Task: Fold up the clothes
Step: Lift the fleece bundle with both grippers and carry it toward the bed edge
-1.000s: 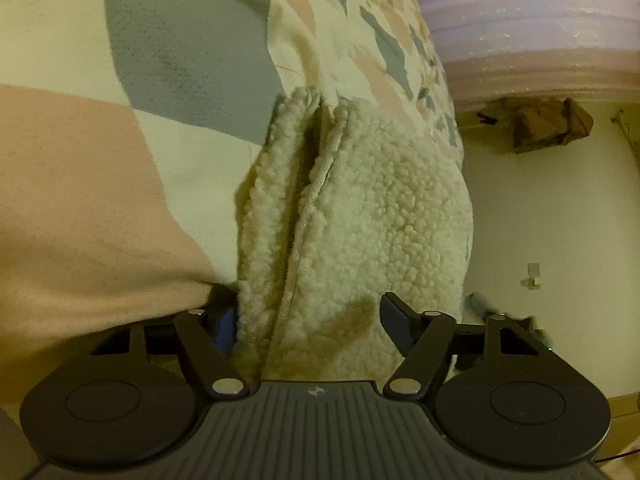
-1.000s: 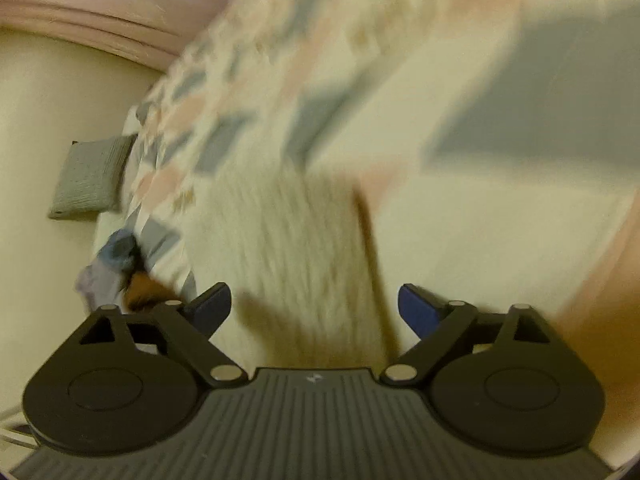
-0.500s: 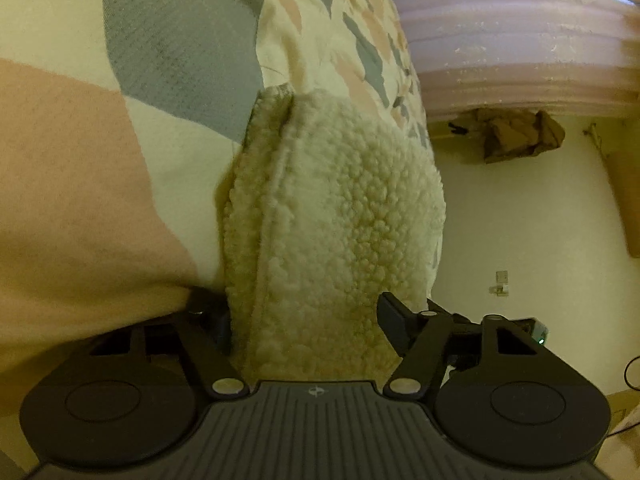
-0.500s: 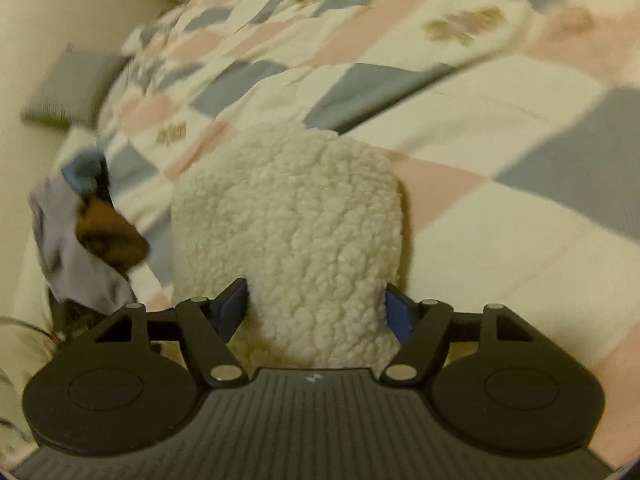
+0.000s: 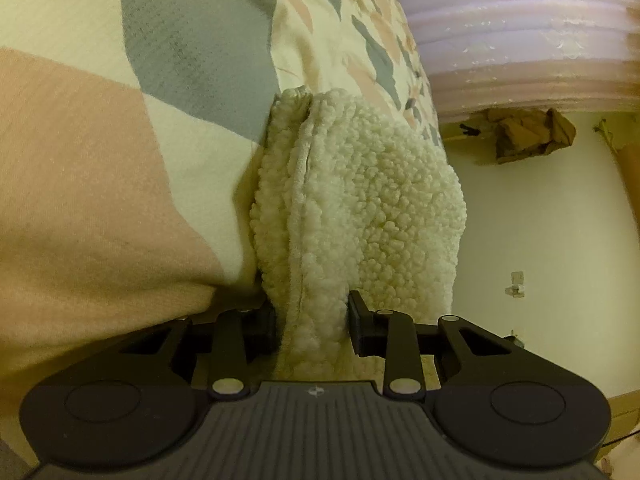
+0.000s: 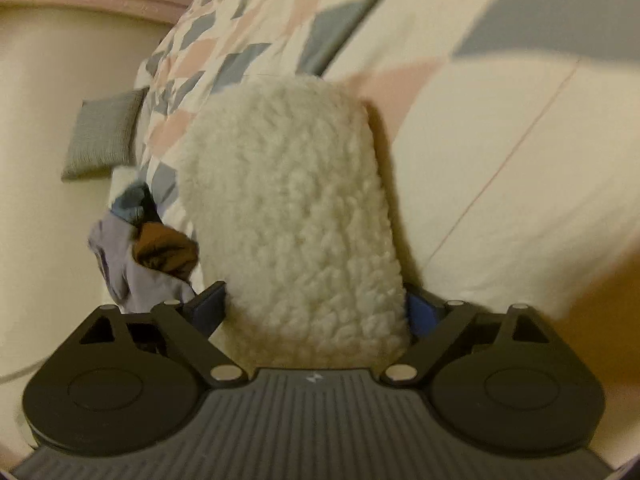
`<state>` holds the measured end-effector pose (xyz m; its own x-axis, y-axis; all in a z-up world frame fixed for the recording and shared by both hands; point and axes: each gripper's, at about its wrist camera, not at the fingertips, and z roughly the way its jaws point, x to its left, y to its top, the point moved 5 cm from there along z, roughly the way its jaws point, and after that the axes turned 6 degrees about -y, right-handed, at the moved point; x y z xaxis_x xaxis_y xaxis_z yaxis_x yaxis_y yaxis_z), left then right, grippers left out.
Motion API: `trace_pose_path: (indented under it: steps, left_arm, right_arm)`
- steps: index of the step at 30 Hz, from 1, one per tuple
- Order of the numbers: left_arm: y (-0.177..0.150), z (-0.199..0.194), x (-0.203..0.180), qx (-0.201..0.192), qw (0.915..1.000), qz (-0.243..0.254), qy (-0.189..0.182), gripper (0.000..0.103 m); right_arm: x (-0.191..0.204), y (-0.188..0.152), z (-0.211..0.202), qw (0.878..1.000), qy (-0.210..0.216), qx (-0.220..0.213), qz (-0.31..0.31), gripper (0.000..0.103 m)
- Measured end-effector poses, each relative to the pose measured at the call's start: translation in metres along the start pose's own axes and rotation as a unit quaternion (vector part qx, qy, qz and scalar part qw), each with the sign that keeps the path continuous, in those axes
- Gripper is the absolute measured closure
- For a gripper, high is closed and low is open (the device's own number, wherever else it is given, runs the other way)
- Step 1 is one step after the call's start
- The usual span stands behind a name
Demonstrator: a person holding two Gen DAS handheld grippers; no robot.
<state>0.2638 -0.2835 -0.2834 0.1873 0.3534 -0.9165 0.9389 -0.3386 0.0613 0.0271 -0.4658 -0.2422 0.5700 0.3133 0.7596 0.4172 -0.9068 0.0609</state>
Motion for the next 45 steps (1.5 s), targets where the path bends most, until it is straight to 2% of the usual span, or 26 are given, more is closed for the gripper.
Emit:
trace_pose_path:
  steps: [2,5,8,11,14,18,24,30,33,39,45]
  left_arm:
    - [-0.005,-0.006,-0.002,-0.004,0.9998,0.011,0.018,0.076]
    - [-0.009,-0.013,-0.02,-0.005,0.9985,0.039,0.038,0.079]
    - [-0.015,-0.014,-0.054,0.001,0.9955,0.079,0.052,0.08]
    - [-0.025,-0.005,-0.096,0.009,0.9929,0.108,0.049,0.08]
    - [-0.041,0.019,-0.141,0.018,0.9915,0.124,0.036,0.08]
    - [-0.085,0.063,-0.196,0.041,0.9893,0.139,0.015,0.08]
    - [-0.197,0.164,-0.272,0.074,0.9847,0.158,-0.008,0.08]
    - [-0.326,0.277,-0.335,0.1,0.9816,0.159,-0.031,0.08]
    - [-0.37,0.343,-0.357,0.117,0.9799,0.156,-0.043,0.08]
    - [-0.407,0.457,-0.391,0.123,0.9772,0.163,-0.057,0.08]
    - [-0.404,0.554,-0.417,0.11,0.9728,0.197,-0.052,0.08]
  right_arm:
    - [0.003,-0.001,0.01,1.0,0.005,-0.004,0.002,0.026]
    - [0.002,0.001,-0.001,0.999,0.017,-0.013,0.023,0.043]
    - [-0.005,0.002,-0.021,0.998,0.034,-0.022,0.055,0.045]
    - [-0.014,0.007,-0.056,0.994,0.056,-0.042,0.083,0.045]
    - [-0.03,0.011,-0.105,0.99,0.072,-0.067,0.097,0.045]
    - [-0.066,0.011,-0.193,0.986,0.077,-0.109,0.104,0.045]
    - [-0.154,0.0,-0.348,0.978,0.066,-0.158,0.116,0.045]
    - [-0.253,-0.004,-0.507,0.975,0.025,-0.188,0.117,0.044]
    - [-0.293,0.01,-0.568,0.974,-0.008,-0.203,0.102,0.044]
    - [-0.366,0.076,-0.647,0.973,-0.036,-0.213,0.085,0.043]
    - [-0.438,0.157,-0.695,0.974,-0.039,-0.208,0.08,0.043]
